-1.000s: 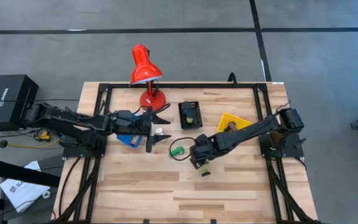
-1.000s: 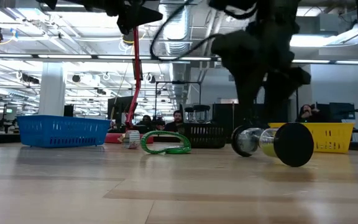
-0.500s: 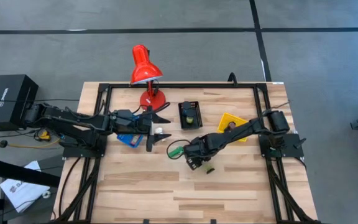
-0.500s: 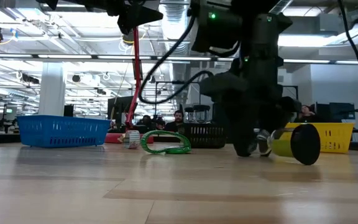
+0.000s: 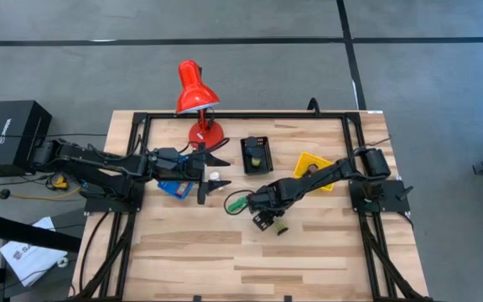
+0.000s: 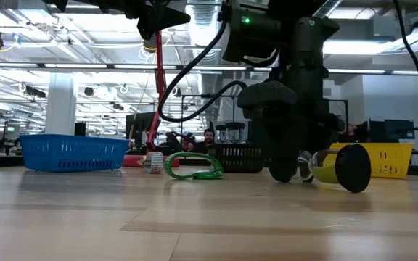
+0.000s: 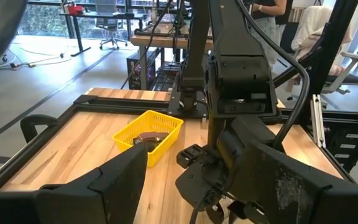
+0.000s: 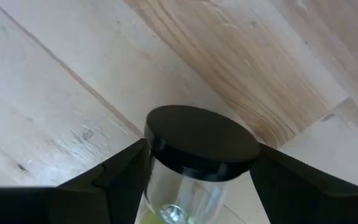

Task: Pick & Place Office items
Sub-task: Put the yellow hourglass into the black basket

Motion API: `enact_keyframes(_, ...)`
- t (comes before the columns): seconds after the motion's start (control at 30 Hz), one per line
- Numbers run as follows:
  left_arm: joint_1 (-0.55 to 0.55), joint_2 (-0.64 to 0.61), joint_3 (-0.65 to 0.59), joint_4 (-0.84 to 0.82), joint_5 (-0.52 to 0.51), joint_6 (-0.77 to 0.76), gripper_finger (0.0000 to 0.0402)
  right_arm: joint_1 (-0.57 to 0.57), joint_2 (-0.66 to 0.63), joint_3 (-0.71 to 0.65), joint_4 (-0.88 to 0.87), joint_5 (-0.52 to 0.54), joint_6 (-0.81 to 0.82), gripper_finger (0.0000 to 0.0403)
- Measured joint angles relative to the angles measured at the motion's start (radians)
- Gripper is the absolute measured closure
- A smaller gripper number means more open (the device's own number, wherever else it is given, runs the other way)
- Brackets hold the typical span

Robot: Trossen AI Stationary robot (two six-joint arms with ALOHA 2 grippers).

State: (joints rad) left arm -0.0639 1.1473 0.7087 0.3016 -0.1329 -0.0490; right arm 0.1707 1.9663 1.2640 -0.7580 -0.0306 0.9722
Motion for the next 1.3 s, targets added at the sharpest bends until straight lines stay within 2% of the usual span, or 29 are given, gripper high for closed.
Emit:
enact_keyframes(0.43,0.000,0.000,0.000,0.003,0.000,0.000,0.0137,-0.013,0.001,-0.001,0.023,0.025,0.030,0.0146)
enact_keyframes(0.83,0.000,0.000,0.000,0.006,0.000,0.000,0.0137,-0.015,0.002,-0.001,0.041,0.035,-0.009,0.0195)
enact_keyframes(1.3,0.000,0.000,0.000,0.006,0.000,0.000,0.0137,-0.016,-0.004,-0.001,0.043,0.035,-0.079,0.0201)
